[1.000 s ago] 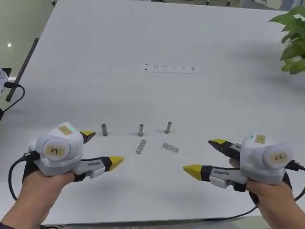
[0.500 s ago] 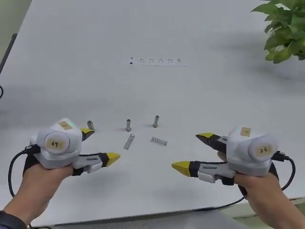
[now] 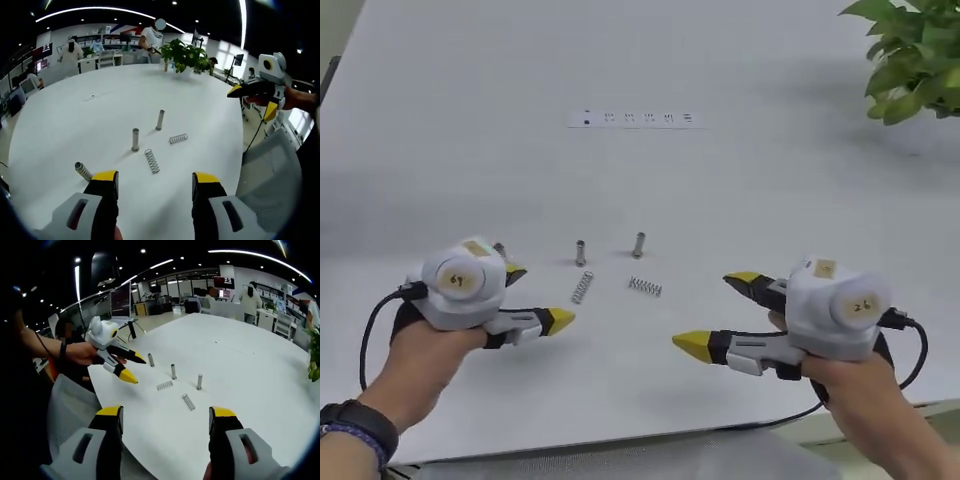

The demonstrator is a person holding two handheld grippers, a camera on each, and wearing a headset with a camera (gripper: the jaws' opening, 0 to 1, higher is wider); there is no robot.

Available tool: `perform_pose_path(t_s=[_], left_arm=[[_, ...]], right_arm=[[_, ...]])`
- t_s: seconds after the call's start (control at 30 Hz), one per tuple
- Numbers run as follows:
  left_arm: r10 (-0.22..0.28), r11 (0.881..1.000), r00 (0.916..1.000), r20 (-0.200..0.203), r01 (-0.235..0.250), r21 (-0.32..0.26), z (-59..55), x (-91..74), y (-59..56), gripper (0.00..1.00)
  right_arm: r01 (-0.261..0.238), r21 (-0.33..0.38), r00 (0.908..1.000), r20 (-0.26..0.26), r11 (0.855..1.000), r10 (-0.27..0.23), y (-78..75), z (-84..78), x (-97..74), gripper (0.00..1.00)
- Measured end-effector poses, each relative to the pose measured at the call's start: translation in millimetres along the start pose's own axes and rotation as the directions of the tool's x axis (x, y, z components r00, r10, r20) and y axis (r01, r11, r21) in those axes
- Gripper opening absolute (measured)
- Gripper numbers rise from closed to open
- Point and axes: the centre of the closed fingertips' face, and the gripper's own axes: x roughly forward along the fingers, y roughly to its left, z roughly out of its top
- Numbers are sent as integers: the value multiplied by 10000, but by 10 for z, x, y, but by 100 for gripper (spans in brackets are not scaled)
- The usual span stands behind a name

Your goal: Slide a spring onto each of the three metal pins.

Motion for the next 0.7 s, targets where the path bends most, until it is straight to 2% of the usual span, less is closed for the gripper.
perform_pose_path(t_s=[0.13,0.37,0.7], left_arm=[[-31,9999,10000,-63,30,-135,-50,137,29,50],[-50,9990,9997,-225,40,-444,-148,375,-7,42],[-125,9991,9996,-262,114,-406,-156,583,-95,27]], right_arm=[[-39,-5,10000,20,10000,39,8,15,15,69],[-45,-10,10000,18,10000,45,1,24,15,68],[-11,59,10000,-79,10000,12,-14,-19,2,67]])
